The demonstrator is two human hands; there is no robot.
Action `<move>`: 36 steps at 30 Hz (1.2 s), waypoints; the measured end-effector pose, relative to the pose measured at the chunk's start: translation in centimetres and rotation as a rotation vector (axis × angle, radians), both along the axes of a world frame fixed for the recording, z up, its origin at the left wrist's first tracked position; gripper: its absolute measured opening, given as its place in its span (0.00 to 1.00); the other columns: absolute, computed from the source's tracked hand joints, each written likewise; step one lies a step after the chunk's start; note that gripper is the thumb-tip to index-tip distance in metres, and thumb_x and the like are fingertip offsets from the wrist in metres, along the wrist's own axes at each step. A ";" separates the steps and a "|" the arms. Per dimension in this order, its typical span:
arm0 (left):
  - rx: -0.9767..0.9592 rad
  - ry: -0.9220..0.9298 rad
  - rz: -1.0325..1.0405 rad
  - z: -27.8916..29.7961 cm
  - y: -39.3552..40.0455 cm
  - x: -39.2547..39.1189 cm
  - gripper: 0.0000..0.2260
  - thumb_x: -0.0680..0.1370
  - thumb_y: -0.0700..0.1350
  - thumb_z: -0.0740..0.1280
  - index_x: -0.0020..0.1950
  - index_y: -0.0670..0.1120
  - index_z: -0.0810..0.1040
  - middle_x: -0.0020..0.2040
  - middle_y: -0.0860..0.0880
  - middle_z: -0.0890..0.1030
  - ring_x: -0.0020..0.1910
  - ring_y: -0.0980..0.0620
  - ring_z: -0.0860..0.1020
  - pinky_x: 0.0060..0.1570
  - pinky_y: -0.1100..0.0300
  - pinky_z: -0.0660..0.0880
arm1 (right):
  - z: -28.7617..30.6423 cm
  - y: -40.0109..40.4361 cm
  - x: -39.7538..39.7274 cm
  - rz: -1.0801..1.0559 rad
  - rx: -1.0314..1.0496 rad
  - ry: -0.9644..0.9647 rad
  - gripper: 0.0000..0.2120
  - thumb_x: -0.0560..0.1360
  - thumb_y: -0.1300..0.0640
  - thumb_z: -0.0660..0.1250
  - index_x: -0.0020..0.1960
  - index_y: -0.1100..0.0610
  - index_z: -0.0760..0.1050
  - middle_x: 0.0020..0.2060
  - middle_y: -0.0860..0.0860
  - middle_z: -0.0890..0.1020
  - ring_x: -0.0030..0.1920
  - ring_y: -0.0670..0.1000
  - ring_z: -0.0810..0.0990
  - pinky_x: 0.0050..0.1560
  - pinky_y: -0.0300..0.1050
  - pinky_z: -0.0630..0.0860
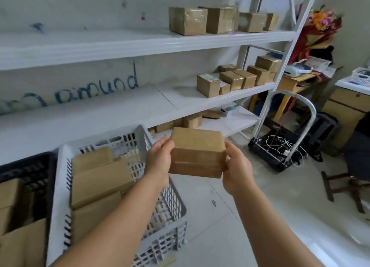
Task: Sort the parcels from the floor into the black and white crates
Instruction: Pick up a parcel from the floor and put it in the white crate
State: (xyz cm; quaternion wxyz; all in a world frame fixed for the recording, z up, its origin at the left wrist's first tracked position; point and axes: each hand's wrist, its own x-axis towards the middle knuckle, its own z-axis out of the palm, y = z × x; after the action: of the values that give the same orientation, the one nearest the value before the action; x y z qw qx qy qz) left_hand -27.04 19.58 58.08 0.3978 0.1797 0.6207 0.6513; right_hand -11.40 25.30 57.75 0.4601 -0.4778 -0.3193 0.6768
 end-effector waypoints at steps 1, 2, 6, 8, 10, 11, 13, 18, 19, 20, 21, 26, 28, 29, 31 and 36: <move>0.000 0.007 0.021 0.1 -1.1 -1.3 0.14 0.76 0.42 0.66 0.61 0.50 0.78 0.59 0.46 0.80 0.58 0.45 0.78 0.62 0.44 0.73 | 0.3 -0.8 -1.5 0.026 0.001 -0.013 0.16 0.75 0.63 0.58 0.58 0.56 0.79 0.48 0.55 0.80 0.46 0.54 0.78 0.43 0.50 0.75; -0.003 0.013 0.049 0.1 -2.2 -2.6 0.16 0.76 0.41 0.65 0.63 0.50 0.77 0.60 0.46 0.79 0.59 0.45 0.78 0.62 0.44 0.73 | 0.4 -1.6 -3.0 0.058 0.008 -0.037 0.16 0.75 0.63 0.56 0.56 0.57 0.79 0.46 0.56 0.79 0.46 0.55 0.77 0.45 0.52 0.74; -0.052 0.018 0.130 -0.6 -6.8 -7.0 0.18 0.78 0.41 0.61 0.67 0.51 0.74 0.61 0.46 0.79 0.57 0.45 0.78 0.59 0.44 0.75 | 0.4 -5.0 -8.4 0.211 0.053 -0.136 0.18 0.69 0.60 0.55 0.52 0.59 0.80 0.45 0.61 0.77 0.46 0.61 0.76 0.49 0.57 0.76; -0.087 0.019 0.167 -1.0 -8.9 -8.9 0.18 0.79 0.41 0.59 0.68 0.51 0.73 0.62 0.48 0.78 0.58 0.46 0.77 0.60 0.45 0.74 | 0.3 -6.4 -10.5 0.273 0.063 -0.154 0.19 0.67 0.61 0.56 0.55 0.66 0.75 0.41 0.58 0.75 0.43 0.58 0.73 0.45 0.55 0.72; -0.115 0.049 0.211 -1.5 -10.7 -10.7 0.18 0.80 0.41 0.58 0.70 0.50 0.72 0.66 0.49 0.75 0.62 0.47 0.73 0.65 0.48 0.70 | -0.2 -7.6 -12.5 0.339 0.060 -0.181 0.22 0.64 0.61 0.57 0.56 0.66 0.74 0.40 0.59 0.75 0.43 0.57 0.73 0.44 0.54 0.72; -0.128 0.061 0.228 -1.8 -11.5 -11.5 0.19 0.80 0.40 0.57 0.71 0.50 0.70 0.67 0.50 0.72 0.64 0.48 0.71 0.66 0.51 0.67 | -0.5 -8.1 -13.5 0.377 0.056 -0.199 0.23 0.64 0.60 0.57 0.56 0.65 0.75 0.41 0.61 0.76 0.43 0.57 0.74 0.45 0.54 0.73; -0.160 0.088 0.257 -2.5 -12.8 -12.8 0.20 0.81 0.38 0.57 0.72 0.50 0.69 0.69 0.49 0.70 0.63 0.51 0.69 0.61 0.56 0.65 | -1.3 -8.9 -15.4 0.434 0.038 -0.247 0.23 0.66 0.59 0.56 0.58 0.57 0.78 0.48 0.62 0.80 0.49 0.59 0.78 0.53 0.55 0.77; -0.235 0.131 0.281 -4.1 -14.5 -14.3 0.21 0.80 0.37 0.59 0.73 0.49 0.67 0.65 0.53 0.72 0.57 0.53 0.70 0.55 0.59 0.67 | -3.7 -9.3 -18.5 0.489 -0.016 -0.333 0.22 0.71 0.59 0.58 0.62 0.47 0.76 0.55 0.53 0.80 0.55 0.57 0.77 0.59 0.60 0.76; -0.241 0.131 0.274 -4.2 -14.5 -14.5 0.21 0.80 0.38 0.60 0.73 0.49 0.67 0.65 0.52 0.72 0.56 0.54 0.70 0.55 0.60 0.66 | -4.0 -9.3 -18.8 0.500 -0.026 -0.339 0.21 0.72 0.60 0.58 0.63 0.47 0.76 0.55 0.54 0.80 0.56 0.58 0.77 0.59 0.60 0.75; -0.242 0.135 0.264 -4.4 -14.4 -14.6 0.21 0.80 0.38 0.61 0.73 0.49 0.67 0.66 0.52 0.72 0.56 0.55 0.70 0.55 0.60 0.66 | -4.2 -9.2 -19.0 0.507 -0.040 -0.343 0.21 0.74 0.60 0.58 0.64 0.48 0.75 0.55 0.54 0.79 0.56 0.57 0.77 0.60 0.60 0.75; -0.247 0.139 0.249 -4.4 -14.2 -14.7 0.21 0.80 0.39 0.62 0.72 0.50 0.68 0.66 0.52 0.72 0.56 0.55 0.70 0.55 0.60 0.66 | -4.5 -9.1 -19.2 0.510 -0.059 -0.347 0.21 0.75 0.60 0.58 0.66 0.48 0.73 0.56 0.54 0.78 0.56 0.57 0.76 0.60 0.60 0.75; -0.287 0.220 0.108 -4.1 -11.1 -15.5 0.22 0.78 0.40 0.65 0.71 0.55 0.68 0.56 0.54 0.75 0.51 0.55 0.75 0.45 0.62 0.70 | -6.3 -8.0 -19.2 0.470 -0.218 -0.312 0.17 0.78 0.62 0.58 0.65 0.52 0.69 0.51 0.53 0.76 0.52 0.54 0.75 0.57 0.54 0.74; -0.316 0.285 0.043 -3.9 -9.2 -15.8 0.22 0.79 0.41 0.64 0.70 0.57 0.68 0.55 0.54 0.74 0.46 0.57 0.74 0.39 0.64 0.71 | -7.1 -7.6 -19.2 0.438 -0.285 -0.280 0.18 0.78 0.62 0.59 0.67 0.55 0.68 0.49 0.53 0.76 0.50 0.53 0.75 0.53 0.51 0.73; -0.336 0.326 0.009 -4.0 -8.1 -16.1 0.22 0.78 0.41 0.65 0.70 0.58 0.68 0.57 0.52 0.74 0.46 0.57 0.75 0.38 0.64 0.72 | -7.4 -7.5 -19.3 0.419 -0.321 -0.259 0.19 0.78 0.61 0.60 0.68 0.56 0.68 0.49 0.52 0.76 0.50 0.52 0.75 0.51 0.48 0.73; -0.377 0.416 -0.057 -4.1 -5.9 -16.6 0.20 0.78 0.43 0.65 0.68 0.57 0.69 0.60 0.51 0.74 0.47 0.56 0.75 0.39 0.63 0.73 | -8.1 -7.0 -19.4 0.389 -0.392 -0.213 0.19 0.78 0.60 0.61 0.69 0.57 0.67 0.50 0.52 0.76 0.48 0.50 0.75 0.50 0.45 0.71; -0.488 0.653 -0.235 -5.5 -1.4 -17.1 0.19 0.77 0.45 0.67 0.67 0.53 0.71 0.63 0.50 0.74 0.52 0.52 0.75 0.49 0.59 0.73 | -9.7 -5.9 -19.2 0.351 -0.528 -0.227 0.11 0.77 0.58 0.63 0.58 0.60 0.75 0.44 0.55 0.80 0.42 0.52 0.78 0.41 0.43 0.74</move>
State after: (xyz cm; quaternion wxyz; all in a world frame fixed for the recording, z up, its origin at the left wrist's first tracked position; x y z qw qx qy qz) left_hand -44.11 18.14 52.56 0.2829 0.3466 0.8254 0.3441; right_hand -30.62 19.40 48.06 0.1583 -0.5904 -0.2594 0.7477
